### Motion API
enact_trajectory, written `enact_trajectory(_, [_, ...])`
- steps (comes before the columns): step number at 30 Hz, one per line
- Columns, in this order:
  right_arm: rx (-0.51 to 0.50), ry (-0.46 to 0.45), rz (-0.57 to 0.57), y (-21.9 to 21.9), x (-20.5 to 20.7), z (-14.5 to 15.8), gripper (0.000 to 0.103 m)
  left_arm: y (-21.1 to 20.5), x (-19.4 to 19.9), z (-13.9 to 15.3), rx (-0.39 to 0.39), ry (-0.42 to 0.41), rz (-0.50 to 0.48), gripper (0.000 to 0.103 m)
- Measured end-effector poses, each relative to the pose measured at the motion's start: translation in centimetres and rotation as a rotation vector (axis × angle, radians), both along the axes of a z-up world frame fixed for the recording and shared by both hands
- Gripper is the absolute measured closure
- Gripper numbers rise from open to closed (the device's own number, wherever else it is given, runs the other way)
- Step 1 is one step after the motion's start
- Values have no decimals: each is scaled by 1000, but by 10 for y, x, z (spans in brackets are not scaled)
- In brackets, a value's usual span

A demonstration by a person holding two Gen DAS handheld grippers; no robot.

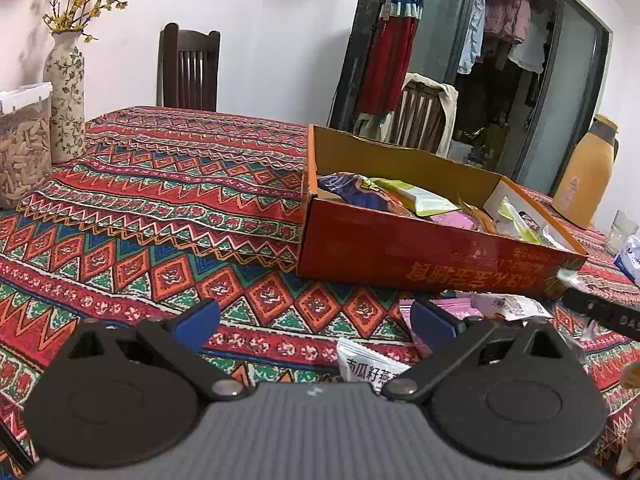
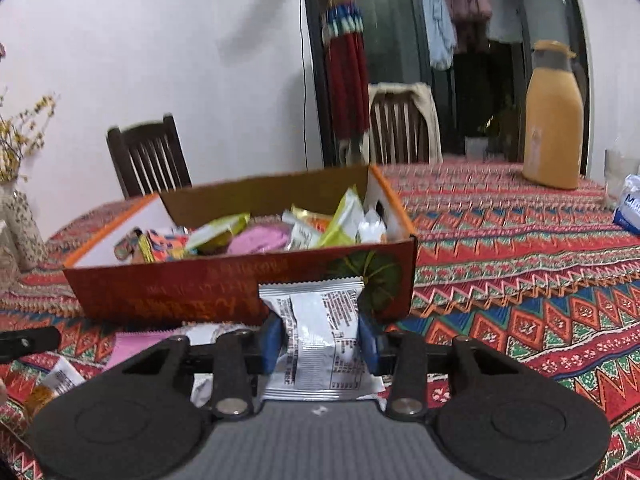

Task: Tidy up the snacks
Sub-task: 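Grasp a white wrapper with the right tool, then lift the white wrapper with the right tool while the left tool grasps the oat crisp packet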

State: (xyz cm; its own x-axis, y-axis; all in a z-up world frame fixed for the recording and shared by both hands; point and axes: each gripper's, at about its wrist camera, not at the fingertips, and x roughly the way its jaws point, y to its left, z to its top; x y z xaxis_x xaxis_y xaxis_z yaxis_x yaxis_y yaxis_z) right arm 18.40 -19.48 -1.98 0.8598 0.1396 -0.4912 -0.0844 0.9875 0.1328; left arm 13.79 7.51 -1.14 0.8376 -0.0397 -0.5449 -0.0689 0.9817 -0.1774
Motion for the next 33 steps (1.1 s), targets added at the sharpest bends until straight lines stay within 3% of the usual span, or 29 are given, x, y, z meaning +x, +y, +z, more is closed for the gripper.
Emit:
enact_trajectory(8, [19, -66, 34, -1, -7, 1, 63, -11, -7, 8, 76, -18, 26, 0])
enact_trajectory(12, [35, -81, 62, -2, -10, 2, 63, -30, -15, 14, 172, -22, -41, 0])
enact_trajectory(17, [56, -106, 83, -2, -16, 4, 63, -52, -15, 2, 242, 70, -134, 0])
enact_trajectory(28, [65, -136, 112, -1, -22, 6, 63, -66, 4, -15, 201, 170, -119, 0])
enact_trajectory(31, [67, -137, 110, -2, -22, 6, 63, -70, 7, -17, 186, 193, -132, 15])
enact_trajectory(33, [66, -136, 109, -2, -22, 6, 63, -73, 5, -15, 183, 177, -135, 34])
